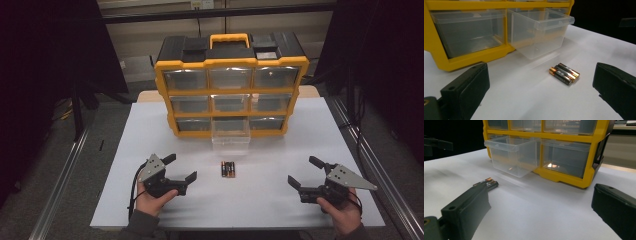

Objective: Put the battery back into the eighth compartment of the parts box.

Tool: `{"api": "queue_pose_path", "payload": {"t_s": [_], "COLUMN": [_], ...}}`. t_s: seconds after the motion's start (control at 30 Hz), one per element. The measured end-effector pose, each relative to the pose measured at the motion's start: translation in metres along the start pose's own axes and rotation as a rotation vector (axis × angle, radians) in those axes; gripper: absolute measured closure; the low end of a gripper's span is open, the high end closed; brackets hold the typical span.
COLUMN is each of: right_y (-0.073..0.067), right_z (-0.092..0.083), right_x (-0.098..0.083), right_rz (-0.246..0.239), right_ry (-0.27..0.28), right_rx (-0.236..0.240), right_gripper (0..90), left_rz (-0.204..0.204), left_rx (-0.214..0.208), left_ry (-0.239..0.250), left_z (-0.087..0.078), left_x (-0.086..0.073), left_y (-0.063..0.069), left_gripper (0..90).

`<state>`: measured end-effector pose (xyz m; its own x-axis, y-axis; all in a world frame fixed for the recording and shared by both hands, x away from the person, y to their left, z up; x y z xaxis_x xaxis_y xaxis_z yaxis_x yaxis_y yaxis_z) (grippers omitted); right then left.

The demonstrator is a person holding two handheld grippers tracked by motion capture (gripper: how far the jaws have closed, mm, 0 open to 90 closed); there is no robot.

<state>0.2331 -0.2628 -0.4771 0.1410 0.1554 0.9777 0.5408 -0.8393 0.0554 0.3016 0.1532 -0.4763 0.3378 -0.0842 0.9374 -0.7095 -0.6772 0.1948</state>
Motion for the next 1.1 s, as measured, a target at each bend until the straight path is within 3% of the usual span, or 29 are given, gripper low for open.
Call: {"api": "queue_pose_path", "payload": {"t_s": [0.4, 0.57, 0.6, 0.67, 0.7, 0.93, 1.1], "right_y": [-0.002, 0.0, 0.0, 0.0, 0.0, -0.001, 0.0], "right_z": [0.001, -0.001, -0.001, -0.003, -0.003, -0.002, 0.0], "right_x": [0.001, 0.0, 0.0, 0.0, 0.0, 0.0, 0.001], "right_rz": [-0.01, -0.007, -0.007, -0.007, -0.006, -0.004, -0.011], "right_ry": [-0.001, 0.001, 0.001, -0.002, 0.0, 0.002, 0.005], "right_rx": [0.008, -0.006, -0.006, -0.001, -0.003, 0.0, 0.0], "right_gripper": [1.2, 1.2, 1.2, 1.3, 1.3, 1.4, 1.4], "left_rz": [-0.012, 0.021, 0.023, 0.007, 0.014, -0.002, 0.006], "left_rx": [-0.004, -0.035, -0.026, -0.051, -0.025, -0.013, -0.038], "left_ry": [-0.047, -0.098, -0.108, -0.125, -0.139, -0.155, -0.156], "left_z": [0.021, 0.035, 0.037, 0.045, 0.046, 0.055, 0.06], "left_x": [0.003, 0.004, 0.003, 0.001, 0.001, 0.004, 0.004], "left_y": [0.017, 0.027, 0.028, 0.03, 0.03, 0.032, 0.035], "left_gripper": [1.8, 3.8, 3.8, 4.9, 5.2, 5.5, 6.0]}}
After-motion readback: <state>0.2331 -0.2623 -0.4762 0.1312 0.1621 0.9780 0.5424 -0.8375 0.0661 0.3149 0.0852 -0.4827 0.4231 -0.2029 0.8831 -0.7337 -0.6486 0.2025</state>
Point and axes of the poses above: each handheld gripper's, and its own axes: z roughly forward along the jaws, x roughly out of its top, y roughly to its right, the point moved 4 cm from there along z, roughly forward along the jaws, and after that the axes turned 5 degrees about -z, right-handed, at the moved point
